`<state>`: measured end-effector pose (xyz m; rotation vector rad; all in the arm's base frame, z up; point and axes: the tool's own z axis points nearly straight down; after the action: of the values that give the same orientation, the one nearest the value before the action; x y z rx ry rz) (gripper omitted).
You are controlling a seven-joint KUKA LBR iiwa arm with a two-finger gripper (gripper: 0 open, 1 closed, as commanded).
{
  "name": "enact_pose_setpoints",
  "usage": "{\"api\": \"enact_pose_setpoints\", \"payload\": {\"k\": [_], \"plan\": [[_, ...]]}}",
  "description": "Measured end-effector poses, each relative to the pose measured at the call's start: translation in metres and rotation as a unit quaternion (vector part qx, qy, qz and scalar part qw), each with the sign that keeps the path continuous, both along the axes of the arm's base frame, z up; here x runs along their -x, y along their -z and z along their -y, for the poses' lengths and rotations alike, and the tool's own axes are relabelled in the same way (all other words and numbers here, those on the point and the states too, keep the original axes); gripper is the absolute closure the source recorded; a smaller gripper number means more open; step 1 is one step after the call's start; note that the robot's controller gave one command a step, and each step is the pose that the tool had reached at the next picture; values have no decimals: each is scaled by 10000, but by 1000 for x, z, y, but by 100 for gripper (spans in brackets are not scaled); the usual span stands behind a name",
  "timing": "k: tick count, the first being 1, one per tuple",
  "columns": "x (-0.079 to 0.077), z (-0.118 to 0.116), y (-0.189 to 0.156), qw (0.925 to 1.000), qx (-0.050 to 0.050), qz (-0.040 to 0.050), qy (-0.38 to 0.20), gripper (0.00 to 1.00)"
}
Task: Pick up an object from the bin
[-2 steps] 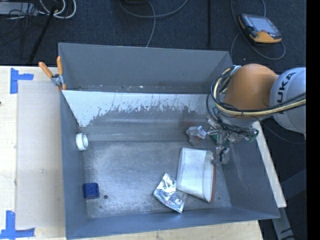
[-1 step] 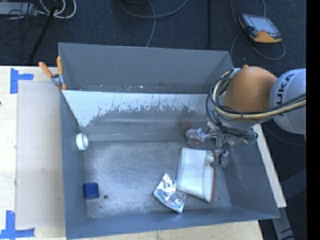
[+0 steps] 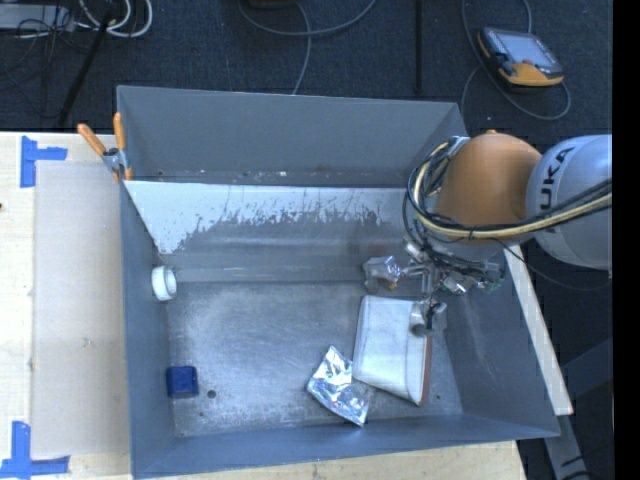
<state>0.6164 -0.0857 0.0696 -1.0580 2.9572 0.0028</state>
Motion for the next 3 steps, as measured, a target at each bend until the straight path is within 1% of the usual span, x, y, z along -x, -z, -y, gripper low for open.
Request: {"api": "enact_pose_setpoints", "payload": {"k": [1,2,3], "plan": [[28,-41,0,9785,0,-10,2063,0],[35,-112,0,9802,-8,-6,1982,0],[58,-99,-1,9982,-4,37,601,0]]}}
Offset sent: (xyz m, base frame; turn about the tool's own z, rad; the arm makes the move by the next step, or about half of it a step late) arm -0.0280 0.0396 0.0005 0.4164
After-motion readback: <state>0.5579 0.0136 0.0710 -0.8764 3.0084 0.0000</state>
